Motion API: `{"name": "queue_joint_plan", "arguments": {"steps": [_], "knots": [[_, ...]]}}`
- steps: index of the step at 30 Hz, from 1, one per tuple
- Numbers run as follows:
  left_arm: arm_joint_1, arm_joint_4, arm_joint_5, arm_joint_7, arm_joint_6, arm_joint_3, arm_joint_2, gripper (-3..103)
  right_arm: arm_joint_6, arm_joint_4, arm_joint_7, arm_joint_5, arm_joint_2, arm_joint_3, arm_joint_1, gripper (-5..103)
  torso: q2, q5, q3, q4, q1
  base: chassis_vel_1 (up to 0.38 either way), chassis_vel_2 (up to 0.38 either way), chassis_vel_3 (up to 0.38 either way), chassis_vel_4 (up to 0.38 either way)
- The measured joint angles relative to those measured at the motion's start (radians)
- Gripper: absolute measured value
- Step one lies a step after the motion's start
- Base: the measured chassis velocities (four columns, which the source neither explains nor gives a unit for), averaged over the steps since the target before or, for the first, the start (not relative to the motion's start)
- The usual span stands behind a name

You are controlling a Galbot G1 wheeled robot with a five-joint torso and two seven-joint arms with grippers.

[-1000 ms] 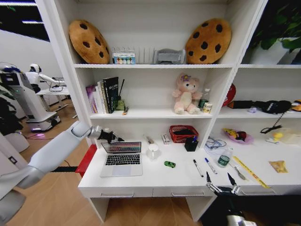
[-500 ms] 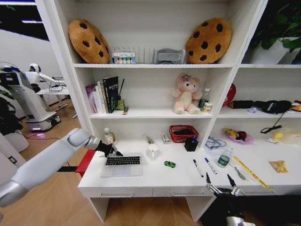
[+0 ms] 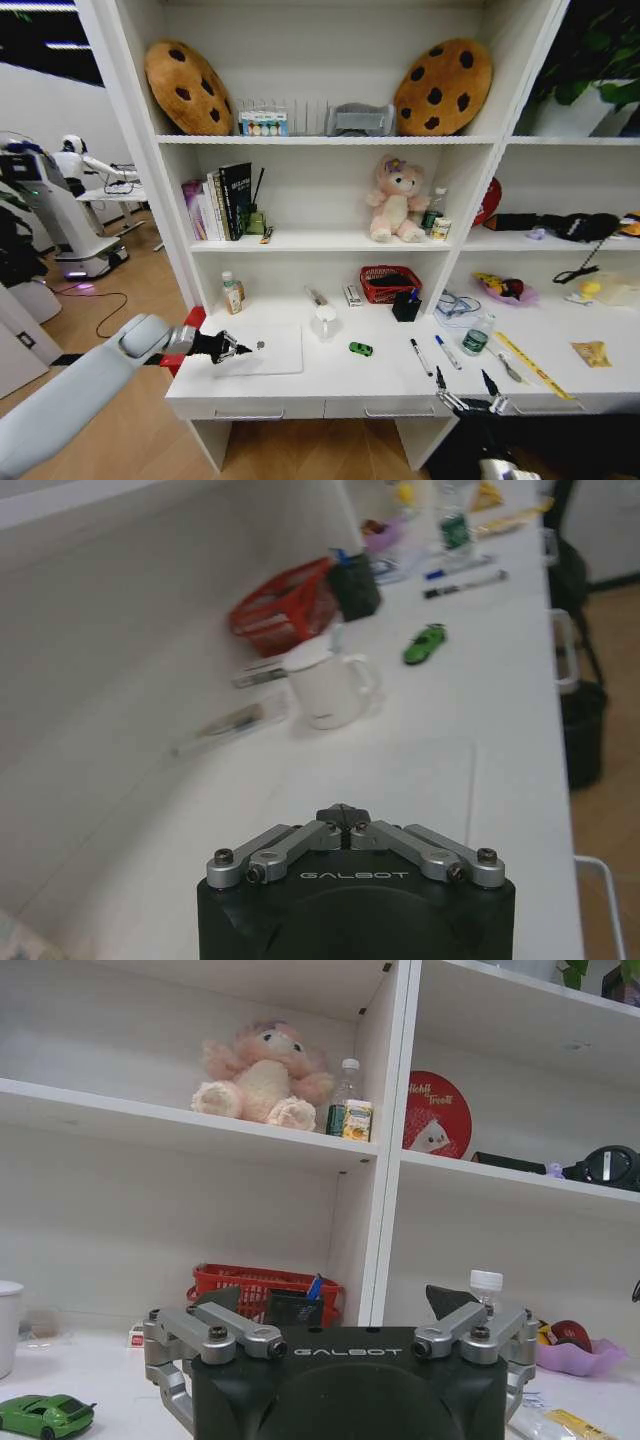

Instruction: Organize the objects on the table.

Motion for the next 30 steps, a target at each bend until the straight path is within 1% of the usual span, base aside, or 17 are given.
{"name": "queue_joint_plan", "arguments": {"steps": [1,2,3,5,6,7,8,9,11,15,16,18,20,22,25,27,30], "knots": [[0.000,0.000,0.000,0.000,0.000,0.000,0.000,0,0.000,0.000,0.000,0.000,0.000,0.000,0.000,100,0.000,0.0000,0.000,0.0000,0.000,0.000,0.000,0.000,0.000],[0.080,-0.036,-0.048,-0.114,0.017,-0.055,-0.003,-3,-0.005,0.003,0.004,0.002,-0.002,-0.002,0.002,100,0.000,0.0005,0.000,0.0000,0.000,0.000,0.000,0.000,0.000],[0.080,-0.036,-0.048,-0.114,0.017,-0.055,-0.003,-3,-0.005,0.003,0.004,0.002,-0.002,-0.002,0.002,100,0.000,0.0005,0.000,0.0000,0.000,0.000,0.000,0.000,0.000],[0.201,-0.102,-0.097,-0.344,0.057,-0.163,-0.046,7,-0.018,0.011,0.017,0.002,-0.007,-0.003,0.003,100,0.000,0.0006,0.000,-0.0004,0.000,0.000,0.000,0.000,0.000],[0.201,-0.102,-0.097,-0.344,0.057,-0.163,-0.046,7,-0.018,0.011,0.017,0.002,-0.007,-0.003,0.003,100,0.000,0.0006,0.000,-0.0004,0.000,0.000,0.000,0.000,0.000],[0.252,-0.143,-0.104,-0.504,0.092,-0.219,-0.087,12,-0.031,0.020,0.029,-0.001,-0.011,-0.003,0.003,100,0.000,0.0004,0.000,-0.0006,0.000,0.000,0.000,0.000,0.000],[0.273,-0.165,-0.104,-0.573,0.106,-0.251,-0.110,17,-0.043,0.028,0.040,-0.002,-0.015,-0.003,0.001,100,0.000,0.0007,0.000,-0.0007,0.000,0.000,0.000,0.000,0.000],[0.273,-0.165,-0.104,-0.573,0.106,-0.251,-0.110,17,-0.043,0.028,0.040,-0.002,-0.015,-0.003,0.001,100,0.000,0.0007,0.000,-0.0007,0.000,0.000,0.000,0.000,0.000],[0.313,-0.212,-0.097,-0.685,0.136,-0.327,-0.173,28,-0.071,0.054,0.055,0.001,-0.023,-0.001,-0.007,100,0.000,0.0006,0.000,-0.0006,0.000,0.000,0.000,0.000,0.000],[0.369,-0.265,-0.099,-0.758,0.195,-0.422,-0.224,40,-0.101,0.080,0.067,0.003,-0.036,0.001,-0.017,100,0.000,0.0004,0.000,-0.0013,0.000,0.000,0.000,0.000,0.000],[0.430,-0.315,-0.107,-0.768,0.258,-0.503,-0.254,51,-0.109,0.088,0.076,0.003,-0.045,0.000,-0.017,100,0.000,0.0006,0.000,-0.0010,0.000,0.000,0.000,0.000,0.000],[0.463,-0.338,-0.111,-0.773,0.285,-0.545,-0.274,51,-0.113,0.092,0.081,0.004,-0.051,-0.001,-0.016,100,0.000,0.0009,0.000,-0.0006,0.000,0.000,0.000,0.000,0.000],[0.579,-0.420,-0.106,-0.788,0.330,-0.675,-0.355,67,-0.139,0.118,0.086,0.034,-0.074,-0.006,-0.011,100,0.000,0.0004,0.000,-0.0001,0.000,0.000,0.000,0.000,0.000],[0.616,-0.445,-0.103,-0.790,0.343,-0.715,-0.385,67,-0.146,0.125,0.086,0.045,-0.080,-0.009,-0.010,100,0.000,0.0006,0.000,-0.0004,0.000,0.000,0.000,0.000,0.000],[0.708,-0.527,-0.118,-0.777,0.375,-0.812,-0.462,83,-0.155,0.134,0.085,0.052,-0.090,-0.018,-0.005,100,0.000,0.0005,0.000,-0.0003,0.000,0.000,0.000,0.000,0.000],[0.722,-0.542,-0.122,-0.773,0.378,-0.824,-0.473,83,-0.155,0.134,0.085,0.052,-0.091,-0.020,-0.005,100,0.000,0.0007,0.000,-0.0001,0.000,0.000,0.000,0.000,0.000],[0.785,-0.625,-0.155,-0.762,0.386,-0.865,-0.516,97,-0.158,0.137,0.084,0.042,-0.087,-0.028,-0.004,100,0.000,0.0006,0.000,-0.0005,0.000,0.000,0.000,0.000,0.000]]}}
